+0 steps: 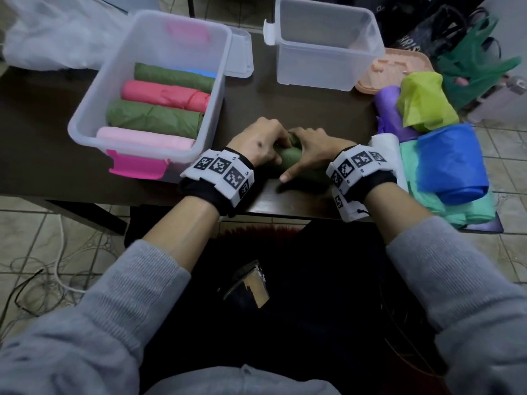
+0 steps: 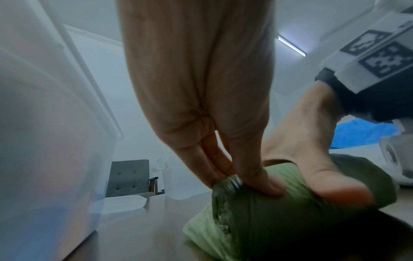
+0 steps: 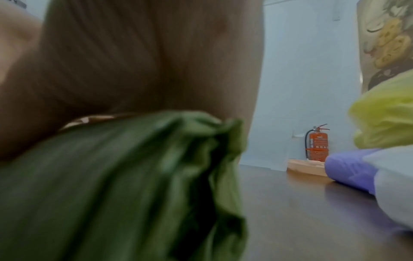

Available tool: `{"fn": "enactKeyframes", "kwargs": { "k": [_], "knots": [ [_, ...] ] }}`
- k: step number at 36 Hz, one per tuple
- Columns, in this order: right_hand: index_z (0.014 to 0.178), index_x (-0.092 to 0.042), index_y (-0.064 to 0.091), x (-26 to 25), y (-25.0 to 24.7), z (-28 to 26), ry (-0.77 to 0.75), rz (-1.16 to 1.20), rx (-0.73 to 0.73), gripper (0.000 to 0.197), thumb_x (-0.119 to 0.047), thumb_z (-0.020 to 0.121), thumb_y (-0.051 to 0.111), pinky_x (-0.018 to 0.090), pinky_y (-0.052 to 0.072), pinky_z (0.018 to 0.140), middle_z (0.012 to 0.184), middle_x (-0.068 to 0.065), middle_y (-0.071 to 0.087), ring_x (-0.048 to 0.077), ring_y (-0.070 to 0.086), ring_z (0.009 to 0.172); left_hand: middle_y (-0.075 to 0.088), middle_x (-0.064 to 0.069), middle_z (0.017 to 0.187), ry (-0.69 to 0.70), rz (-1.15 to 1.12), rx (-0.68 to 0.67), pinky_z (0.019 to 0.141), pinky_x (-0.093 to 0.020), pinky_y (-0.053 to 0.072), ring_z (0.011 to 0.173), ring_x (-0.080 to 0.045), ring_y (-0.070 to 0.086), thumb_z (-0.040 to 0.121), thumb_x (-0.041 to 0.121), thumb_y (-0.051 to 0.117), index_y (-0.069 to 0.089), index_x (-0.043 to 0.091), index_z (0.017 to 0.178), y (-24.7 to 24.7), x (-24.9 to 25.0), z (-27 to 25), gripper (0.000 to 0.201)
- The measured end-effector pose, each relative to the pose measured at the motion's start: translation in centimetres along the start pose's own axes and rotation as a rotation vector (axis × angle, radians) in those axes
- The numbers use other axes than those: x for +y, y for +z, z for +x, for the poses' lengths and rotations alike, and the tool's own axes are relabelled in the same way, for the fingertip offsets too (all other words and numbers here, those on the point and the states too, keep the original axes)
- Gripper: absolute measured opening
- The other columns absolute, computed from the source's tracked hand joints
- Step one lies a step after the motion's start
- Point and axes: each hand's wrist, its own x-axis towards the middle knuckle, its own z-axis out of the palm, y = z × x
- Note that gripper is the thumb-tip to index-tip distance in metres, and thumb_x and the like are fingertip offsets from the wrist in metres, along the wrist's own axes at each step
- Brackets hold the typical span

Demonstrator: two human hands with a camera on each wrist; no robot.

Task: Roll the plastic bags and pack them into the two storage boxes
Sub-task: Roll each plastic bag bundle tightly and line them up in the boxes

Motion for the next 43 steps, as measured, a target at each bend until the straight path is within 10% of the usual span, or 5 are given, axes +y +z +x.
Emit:
{"fn": "enactKeyframes", "kwargs": {
  "k": [5, 18, 24, 31, 43],
  "knots": [
    [0.107, -0.022, 0.049, 0.5, 1.0, -0.7, -0.101, 0.047, 0.096, 0.066, -0.066, 0.063, 0.071, 0.030, 0.039, 0.079, 0.102, 0.002, 0.047, 0.023, 0.051, 0.101, 0.063, -0.008, 0.121, 0.009, 0.002, 0.006, 0.093, -0.032, 0.047, 0.113, -0.023, 0.058, 0.074, 0.009, 0.075, 0.064, 0.022, 0.120, 0.0, -0.2, 0.3, 0.049],
    [0.128, -0.006, 0.041, -1.0, 5.8, -2.8, -0.072, -0.216, 0.452, 0.065, -0.059, 0.091, 0.040, 0.043, 0.038, 0.091, 0.126, 0.013, 0.047, 0.031, 0.046, 0.115, 0.062, -0.006, 0.123, 0.051, 0.063, 0.017, 0.097, -0.036, 0.047, 0.116, -0.023, 0.056, 0.074, 0.005, 0.072, 0.063, 0.020, 0.122, 0.3, 0.0, -0.8, 0.051],
    [0.124, -0.003, 0.043, -1.6, 5.4, -2.3, -0.009, -0.098, 0.432, 0.063, -0.057, 0.091, 0.043, 0.047, 0.041, 0.091, 0.124, 0.017, 0.051, 0.034, 0.049, 0.115, 0.044, -0.005, 0.143, 0.163, 0.064, 0.446, 0.111, -0.032, 0.030, 0.133, -0.020, 0.037, 0.089, 0.016, 0.060, 0.052, 0.015, 0.134, -2.3, 1.9, -4.3, 0.046],
    [0.122, -0.003, 0.044, -3.1, 4.5, -1.9, -0.009, 0.253, 0.419, 0.061, -0.055, 0.091, 0.046, 0.043, 0.044, 0.090, 0.122, 0.017, 0.051, 0.034, 0.052, 0.110, 0.046, -0.010, 0.138, -0.409, -0.066, 1.026, 0.106, -0.029, 0.027, 0.129, -0.024, 0.040, 0.092, 0.021, 0.042, 0.045, 0.010, 0.135, -8.2, -4.4, -10.0, 0.044],
    [0.110, -0.008, 0.048, -10.1, -0.6, 0.1, -0.213, 0.860, 0.700, 0.042, -0.046, 0.093, 0.051, 0.023, 0.039, 0.076, 0.107, 0.007, 0.057, 0.017, 0.056, 0.096, 0.065, -0.006, 0.096, -0.796, -0.727, 0.982, 0.080, -0.023, 0.048, 0.095, -0.024, 0.062, 0.085, 0.045, 0.055, 0.071, 0.011, 0.097, -8.2, -9.4, -12.5, 0.039]
  ]
}}
